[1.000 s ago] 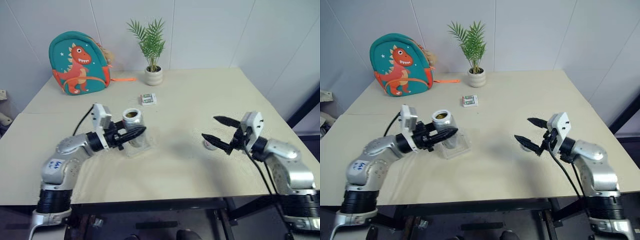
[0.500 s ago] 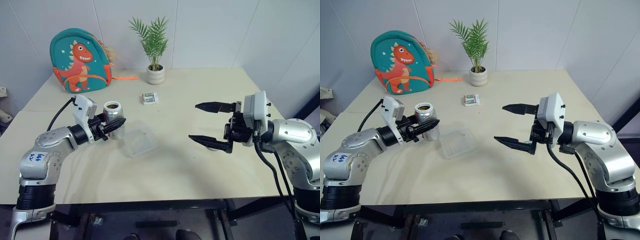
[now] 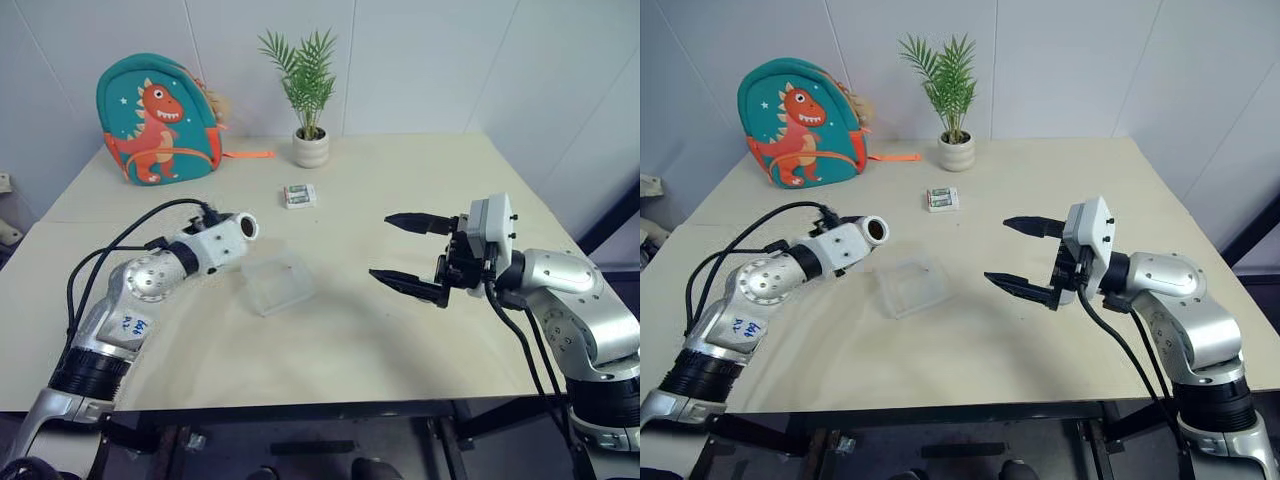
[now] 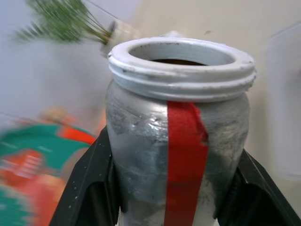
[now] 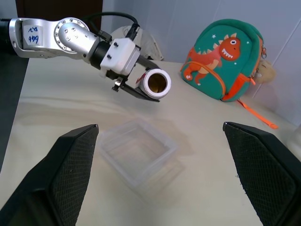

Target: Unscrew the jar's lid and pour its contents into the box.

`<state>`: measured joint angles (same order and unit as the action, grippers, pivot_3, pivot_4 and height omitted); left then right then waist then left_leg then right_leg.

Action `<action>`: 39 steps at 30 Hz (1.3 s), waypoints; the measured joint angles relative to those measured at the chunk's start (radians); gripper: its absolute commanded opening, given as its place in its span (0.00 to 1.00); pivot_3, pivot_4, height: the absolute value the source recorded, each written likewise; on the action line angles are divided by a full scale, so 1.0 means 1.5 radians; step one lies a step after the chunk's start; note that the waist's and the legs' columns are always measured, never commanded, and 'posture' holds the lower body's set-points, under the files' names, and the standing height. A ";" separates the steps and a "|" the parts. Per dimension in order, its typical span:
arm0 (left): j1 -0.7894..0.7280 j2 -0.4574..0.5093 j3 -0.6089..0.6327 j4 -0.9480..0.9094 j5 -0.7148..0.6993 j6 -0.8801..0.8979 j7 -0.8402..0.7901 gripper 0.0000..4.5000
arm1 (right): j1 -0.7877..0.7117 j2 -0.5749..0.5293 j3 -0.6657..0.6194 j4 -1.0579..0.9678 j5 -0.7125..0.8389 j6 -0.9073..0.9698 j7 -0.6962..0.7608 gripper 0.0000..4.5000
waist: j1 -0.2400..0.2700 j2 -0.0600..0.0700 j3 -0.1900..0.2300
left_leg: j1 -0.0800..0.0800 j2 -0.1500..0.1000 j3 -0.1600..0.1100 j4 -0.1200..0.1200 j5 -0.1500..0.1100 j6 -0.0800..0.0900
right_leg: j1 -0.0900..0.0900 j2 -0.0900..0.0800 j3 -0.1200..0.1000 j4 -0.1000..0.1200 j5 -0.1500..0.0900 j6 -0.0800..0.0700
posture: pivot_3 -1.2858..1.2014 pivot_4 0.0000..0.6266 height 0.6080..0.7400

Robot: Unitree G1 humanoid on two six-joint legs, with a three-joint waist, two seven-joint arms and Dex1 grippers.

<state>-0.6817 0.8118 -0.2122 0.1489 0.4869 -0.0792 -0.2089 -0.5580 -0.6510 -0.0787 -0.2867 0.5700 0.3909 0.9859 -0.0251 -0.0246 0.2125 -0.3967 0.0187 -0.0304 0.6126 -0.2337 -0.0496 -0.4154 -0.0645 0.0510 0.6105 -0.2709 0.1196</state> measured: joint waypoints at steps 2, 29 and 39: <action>-0.033 0.022 -0.014 0.019 0.105 -0.029 0.090 0.44 | 0.000 0.004 0.003 0.000 0.000 0.000 -0.005 0.99 | -0.002 0.000 0.000 | -0.001 0.000 0.001 0.000 0.000 0.000 | -0.001 0.000 0.000 0.000 0.000 0.000 | 0.52 0.24 1.00; -0.046 0.042 -0.186 0.081 0.590 -0.085 0.384 0.44 | 0.018 0.052 -0.002 -0.001 -0.005 0.000 -0.077 0.99 | -0.001 0.000 0.000 | -0.005 0.000 0.006 0.005 0.000 0.002 | -0.009 0.000 0.006 0.010 0.001 0.001 | 0.52 0.24 1.00; 0.025 -0.009 0.018 0.030 0.179 -0.094 0.174 0.44 | 0.022 0.056 -0.003 0.000 -0.005 -0.006 -0.073 0.99 | -0.001 0.000 0.000 | -0.005 0.000 0.006 0.008 0.000 0.002 | -0.009 0.000 0.006 0.012 0.001 0.001 | 0.52 0.24 1.00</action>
<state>-0.6442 0.7977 -0.1856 0.1934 0.7547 -0.2208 0.0516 -0.5257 -0.5676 -0.0827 -0.2864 0.5630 0.3819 0.8758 -0.0268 -0.0247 0.2123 -0.4045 0.0186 -0.0208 0.6253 -0.2342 -0.0472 -0.4290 -0.0647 0.0598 0.6281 -0.2696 0.1214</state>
